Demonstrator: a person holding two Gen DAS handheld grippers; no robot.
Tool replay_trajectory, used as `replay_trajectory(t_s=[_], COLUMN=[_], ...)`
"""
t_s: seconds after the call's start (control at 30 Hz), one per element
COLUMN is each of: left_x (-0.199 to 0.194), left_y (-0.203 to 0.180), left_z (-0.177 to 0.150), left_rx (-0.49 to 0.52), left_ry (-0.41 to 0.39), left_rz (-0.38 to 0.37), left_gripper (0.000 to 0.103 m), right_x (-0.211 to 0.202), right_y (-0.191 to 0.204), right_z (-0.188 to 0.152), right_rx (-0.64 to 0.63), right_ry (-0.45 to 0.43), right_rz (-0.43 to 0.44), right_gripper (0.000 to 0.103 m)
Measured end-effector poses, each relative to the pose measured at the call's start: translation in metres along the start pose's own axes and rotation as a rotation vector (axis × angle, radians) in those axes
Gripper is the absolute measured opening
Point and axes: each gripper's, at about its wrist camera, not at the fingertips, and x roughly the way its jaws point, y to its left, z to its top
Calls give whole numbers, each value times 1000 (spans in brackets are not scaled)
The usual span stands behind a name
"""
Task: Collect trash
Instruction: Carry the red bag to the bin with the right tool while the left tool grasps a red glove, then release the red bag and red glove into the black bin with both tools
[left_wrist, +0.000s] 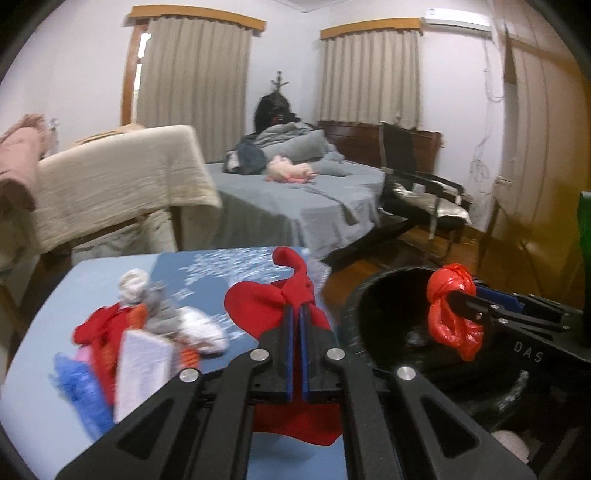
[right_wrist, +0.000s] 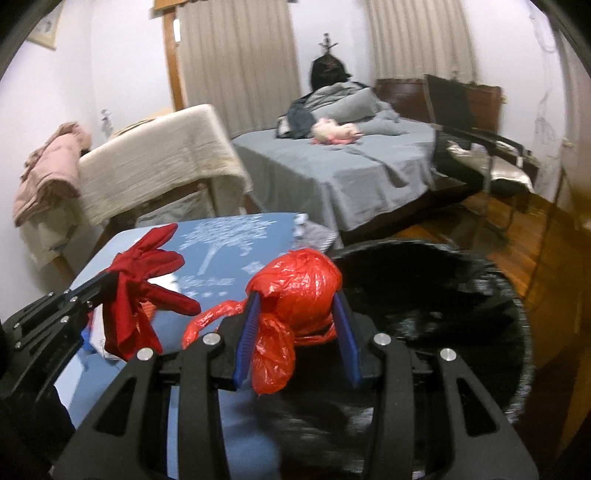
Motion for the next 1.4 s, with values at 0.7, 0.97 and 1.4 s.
replay_trajectory(t_s=[0.7,0.97,1.4], left_x=[76,60,-4], left_y=[-136,-101,26], left_z=[22,25,4], left_rx=[83,67,3], left_ry=[100,69,19], left_rz=[-282,-181,142], left_gripper=[29,63,77], right_x=[-12,-23,-1], right_y=[-132,-128,-35], right_z=[-20,-24,-15], right_rx=[127,124,98], right_ry=[-16,-59,-49], right_rz=[-255,-278,-125], right_gripper=[70,98,98])
